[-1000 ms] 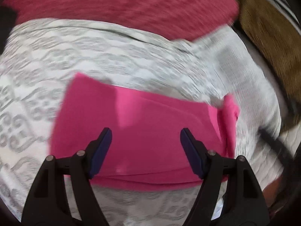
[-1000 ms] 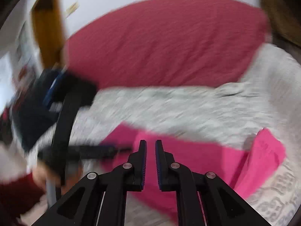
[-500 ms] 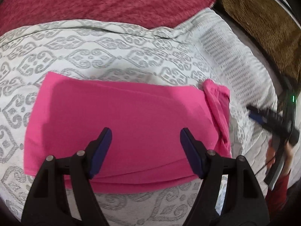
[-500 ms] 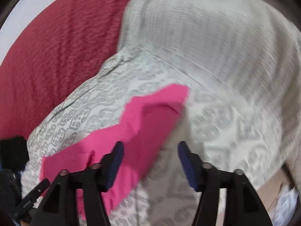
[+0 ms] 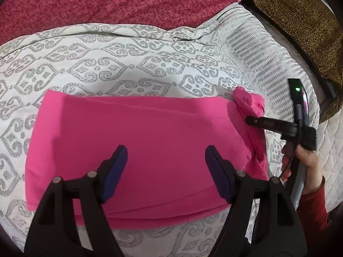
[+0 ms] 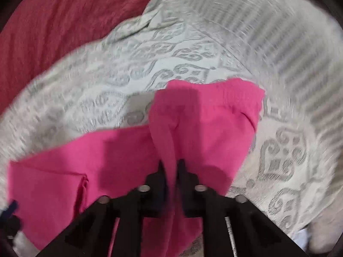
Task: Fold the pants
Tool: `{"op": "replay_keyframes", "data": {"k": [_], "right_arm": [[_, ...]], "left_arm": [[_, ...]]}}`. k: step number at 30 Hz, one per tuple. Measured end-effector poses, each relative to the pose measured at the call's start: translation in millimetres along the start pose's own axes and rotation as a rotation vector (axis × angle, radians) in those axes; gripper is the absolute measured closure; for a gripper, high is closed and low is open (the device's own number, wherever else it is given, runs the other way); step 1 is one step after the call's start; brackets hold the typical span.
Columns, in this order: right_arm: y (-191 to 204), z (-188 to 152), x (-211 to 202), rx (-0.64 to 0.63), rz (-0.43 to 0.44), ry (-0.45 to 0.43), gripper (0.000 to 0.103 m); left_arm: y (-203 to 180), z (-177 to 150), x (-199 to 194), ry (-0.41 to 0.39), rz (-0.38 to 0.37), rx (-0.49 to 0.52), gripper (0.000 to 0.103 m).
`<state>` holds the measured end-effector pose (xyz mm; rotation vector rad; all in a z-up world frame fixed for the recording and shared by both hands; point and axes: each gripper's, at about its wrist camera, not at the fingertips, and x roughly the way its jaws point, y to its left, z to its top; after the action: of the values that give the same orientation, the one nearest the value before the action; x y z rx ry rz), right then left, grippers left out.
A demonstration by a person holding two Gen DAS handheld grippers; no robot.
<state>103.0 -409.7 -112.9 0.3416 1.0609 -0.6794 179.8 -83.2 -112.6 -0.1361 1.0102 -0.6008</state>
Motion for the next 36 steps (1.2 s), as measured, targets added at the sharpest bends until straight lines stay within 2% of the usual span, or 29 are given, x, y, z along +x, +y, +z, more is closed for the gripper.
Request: {"op": "replay_keyframes", "data": {"k": [3, 6, 9, 12, 13, 14, 16, 17, 18, 19, 21, 23, 25, 29, 31, 32, 33, 34, 36], "right_arm": [[-18.4, -0.8, -18.7, 0.039, 0.13, -0.056, 0.097], [-16.5, -5.2, -48.9, -0.025, 0.232, -0.155, 0.097], [8.3, -22.9, -97.8, -0.207, 0.434, -0.272, 0.097], [53.5, -54.6, -132.2, -0.455, 0.5, -0.331, 0.097], [66.6, -64.8, -135.1, -0.522, 0.489, -0.324, 0.097], [75.7, -72.7, -135.4, -0.563, 0.441, -0.33, 0.097], [77.1, -70.7, -120.8, -0.547, 0.254, -0.356, 0.091], [70.3, -61.7, -106.8, -0.488, 0.153, -0.347, 0.072], [59.4, -47.2, -90.9, -0.396, 0.072, -0.323, 0.045], [44.5, -34.1, -77.1, -0.297, 0.04, -0.304, 0.035], [20.8, -15.3, -55.0, -0.153, 0.06, -0.274, 0.031], [15.2, -2.0, -33.0, -0.123, 0.079, -0.2, 0.029], [20.6, 6.2, -13.5, -0.14, 0.045, -0.143, 0.028], [38.7, 8.1, 10.9, -0.171, -0.184, -0.13, 0.028], [36.0, 14.3, 26.1, -0.154, -0.219, -0.116, 0.032], [30.8, 15.8, 34.6, -0.136, -0.2, -0.089, 0.067], [22.5, 16.6, 35.6, -0.102, -0.171, -0.075, 0.083], [15.1, 16.5, 28.7, -0.064, -0.139, -0.091, 0.091], [2.5, 18.5, 14.2, -0.017, -0.062, -0.107, 0.094]], "left_arm": [[-4.6, 1.4, 1.8, 0.004, -0.012, 0.009, 0.028], [-7.9, 0.2, 2.3, 0.011, -0.028, 0.011, 0.028], [-5.9, -2.7, -1.4, 0.015, -0.026, 0.014, 0.028], [13.2, -6.9, -10.3, 0.005, -0.021, -0.04, 0.028], [25.3, -9.3, -13.7, 0.006, -0.015, -0.086, 0.028], [32.2, -10.5, -15.8, 0.006, -0.01, -0.113, 0.028], [48.2, -13.9, -21.9, 0.0, -0.011, -0.161, 0.028], [51.9, -14.5, -23.7, -0.003, -0.01, -0.17, 0.028], [54.6, -15.0, -25.4, -0.007, -0.006, -0.176, 0.028], [56.9, -15.1, -27.2, -0.014, -0.005, -0.18, 0.028], [57.0, -15.0, -28.0, -0.02, -0.009, -0.178, 0.028], [54.6, -14.9, -25.9, -0.02, -0.009, -0.162, 0.028], [52.8, -15.1, -22.5, -0.017, -0.005, -0.145, 0.028], [50.6, -13.5, -13.3, -0.003, -0.017, -0.13, 0.028], [50.1, -12.2, -9.6, 0.004, -0.023, -0.122, 0.028], [50.2, -11.4, -8.7, 0.005, -0.023, -0.115, 0.028], [50.3, -11.7, -9.3, 0.005, -0.023, -0.112, 0.028], [50.9, -11.3, -9.7, 0.004, -0.022, -0.108, 0.028], [52.4, -10.2, -11.2, 0.002, -0.027, -0.11, 0.028]]}}
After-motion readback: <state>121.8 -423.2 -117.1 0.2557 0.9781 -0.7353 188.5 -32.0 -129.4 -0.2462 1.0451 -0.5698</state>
